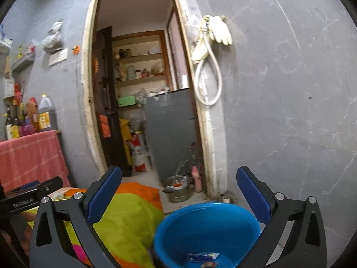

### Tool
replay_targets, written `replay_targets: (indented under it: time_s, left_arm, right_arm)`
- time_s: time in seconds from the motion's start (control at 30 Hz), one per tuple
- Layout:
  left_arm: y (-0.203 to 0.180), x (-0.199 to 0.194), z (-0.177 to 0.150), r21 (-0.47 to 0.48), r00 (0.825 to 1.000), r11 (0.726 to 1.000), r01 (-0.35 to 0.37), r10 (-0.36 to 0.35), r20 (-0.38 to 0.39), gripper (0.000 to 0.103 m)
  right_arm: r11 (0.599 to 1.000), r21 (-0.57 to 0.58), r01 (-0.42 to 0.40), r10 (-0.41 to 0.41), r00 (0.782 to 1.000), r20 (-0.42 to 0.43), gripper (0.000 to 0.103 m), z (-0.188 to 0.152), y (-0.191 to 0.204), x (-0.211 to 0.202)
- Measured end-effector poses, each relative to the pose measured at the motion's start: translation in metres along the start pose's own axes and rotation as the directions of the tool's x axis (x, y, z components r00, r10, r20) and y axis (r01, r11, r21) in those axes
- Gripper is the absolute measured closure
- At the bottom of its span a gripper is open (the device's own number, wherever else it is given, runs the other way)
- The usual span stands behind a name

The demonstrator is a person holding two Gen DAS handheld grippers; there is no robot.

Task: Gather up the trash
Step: 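Return the right tool to the pile and grasp a white paper scrap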

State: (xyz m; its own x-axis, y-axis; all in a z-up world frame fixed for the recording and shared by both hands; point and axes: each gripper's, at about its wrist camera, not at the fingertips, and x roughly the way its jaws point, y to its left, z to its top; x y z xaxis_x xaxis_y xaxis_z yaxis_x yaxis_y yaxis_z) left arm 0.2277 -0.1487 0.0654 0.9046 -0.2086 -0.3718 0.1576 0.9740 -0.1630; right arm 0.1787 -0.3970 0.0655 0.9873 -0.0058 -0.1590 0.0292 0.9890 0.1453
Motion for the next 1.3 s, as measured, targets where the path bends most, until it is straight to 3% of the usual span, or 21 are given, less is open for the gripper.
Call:
replay_targets:
  time_s: [0.4,0.6,0.77,0.97,1.07,1.3]
  left_arm:
    - [0.075,-0.060,-0.015,-0.004,0.992,0.992,-0.126,0.126,0.003,0.003]
    - [0.122,-0.068,-0.038,-0.032,0.981,0.982,-0.186,0.184,-0.067,0.003]
    - [0.150,-0.066,-0.055,-0.049,0.968,0.976,-0.214,0.205,-0.146,0.003]
    - [0.168,-0.060,-0.067,-0.056,0.955,0.975,-0.215,0.199,-0.218,0.003]
    - [0.174,-0.054,-0.070,-0.068,0.950,0.976,-0.206,0.183,-0.251,0.004]
    - [0.185,-0.040,-0.074,-0.081,0.939,0.980,-0.184,0.151,-0.308,0.006]
  right_arm:
    - [0.991,-0.036,-0.128,0.126,0.991,-0.049,0.000,-0.015,0.076,-0.016]
    - [0.981,-0.043,-0.188,0.180,0.972,-0.150,0.000,-0.038,0.106,-0.009]
    - [0.969,-0.046,-0.245,0.227,0.944,-0.237,0.000,-0.058,0.128,-0.001]
    - [0.938,-0.038,-0.344,0.308,0.880,-0.361,0.003,-0.078,0.154,0.014]
    - [0.916,-0.040,-0.398,0.343,0.833,-0.434,0.020,-0.088,0.167,0.024]
    - [0.854,-0.029,-0.519,0.414,0.712,-0.567,0.044,-0.112,0.198,0.039]
